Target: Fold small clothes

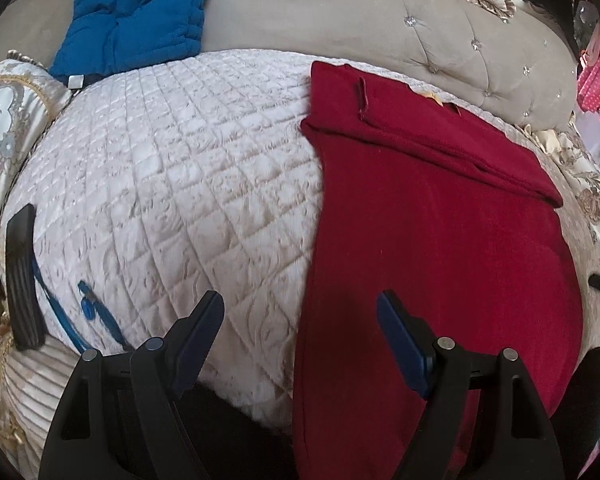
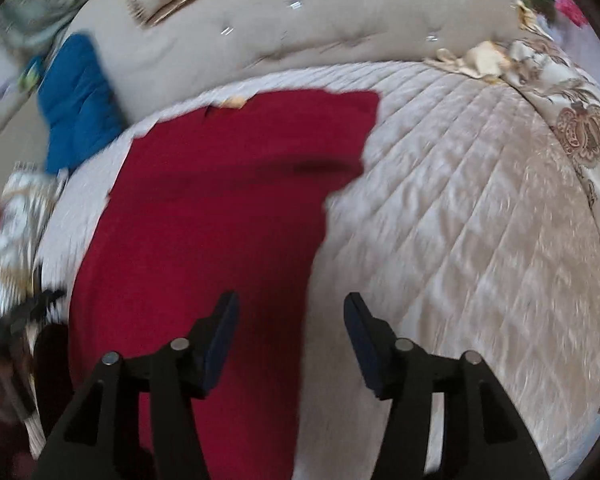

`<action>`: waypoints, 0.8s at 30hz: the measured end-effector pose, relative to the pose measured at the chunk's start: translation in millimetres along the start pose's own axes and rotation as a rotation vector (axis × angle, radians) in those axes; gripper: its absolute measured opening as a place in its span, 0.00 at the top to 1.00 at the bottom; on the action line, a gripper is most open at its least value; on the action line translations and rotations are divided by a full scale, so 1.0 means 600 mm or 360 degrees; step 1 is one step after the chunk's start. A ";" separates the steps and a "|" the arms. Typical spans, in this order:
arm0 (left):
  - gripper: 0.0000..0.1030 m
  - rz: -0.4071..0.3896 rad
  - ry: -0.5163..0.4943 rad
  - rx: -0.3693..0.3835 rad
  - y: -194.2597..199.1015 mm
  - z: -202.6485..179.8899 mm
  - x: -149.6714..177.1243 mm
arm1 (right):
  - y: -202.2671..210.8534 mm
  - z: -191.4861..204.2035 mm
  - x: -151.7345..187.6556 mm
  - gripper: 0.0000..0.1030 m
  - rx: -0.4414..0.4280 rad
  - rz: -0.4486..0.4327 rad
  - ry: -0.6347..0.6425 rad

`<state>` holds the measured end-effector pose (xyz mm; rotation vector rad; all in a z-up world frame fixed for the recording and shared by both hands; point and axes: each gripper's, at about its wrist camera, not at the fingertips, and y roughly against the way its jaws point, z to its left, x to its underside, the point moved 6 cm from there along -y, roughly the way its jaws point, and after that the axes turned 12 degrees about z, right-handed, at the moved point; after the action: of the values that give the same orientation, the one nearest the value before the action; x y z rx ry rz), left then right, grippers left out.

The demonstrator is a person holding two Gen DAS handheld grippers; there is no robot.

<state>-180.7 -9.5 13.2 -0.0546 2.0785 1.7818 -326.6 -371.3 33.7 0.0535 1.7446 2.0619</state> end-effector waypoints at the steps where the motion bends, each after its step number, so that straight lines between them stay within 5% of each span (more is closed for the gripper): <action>1: 0.42 0.0003 -0.0003 -0.0005 0.000 0.000 0.003 | -0.001 0.005 0.012 0.44 0.0008 0.0007 0.0017; 8: 0.42 -0.0010 -0.0033 -0.0024 0.016 -0.005 0.025 | 0.000 0.010 0.085 0.32 -0.0094 0.0060 -0.0070; 24: 0.42 0.0181 -0.0105 0.0001 -0.007 -0.006 0.079 | -0.049 0.009 0.182 0.30 -0.0138 0.0295 -0.0117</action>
<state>-224.2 -2.9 -5.7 0.1239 2.0725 1.8230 -414.9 -325.1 -20.1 0.2708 1.6586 2.2340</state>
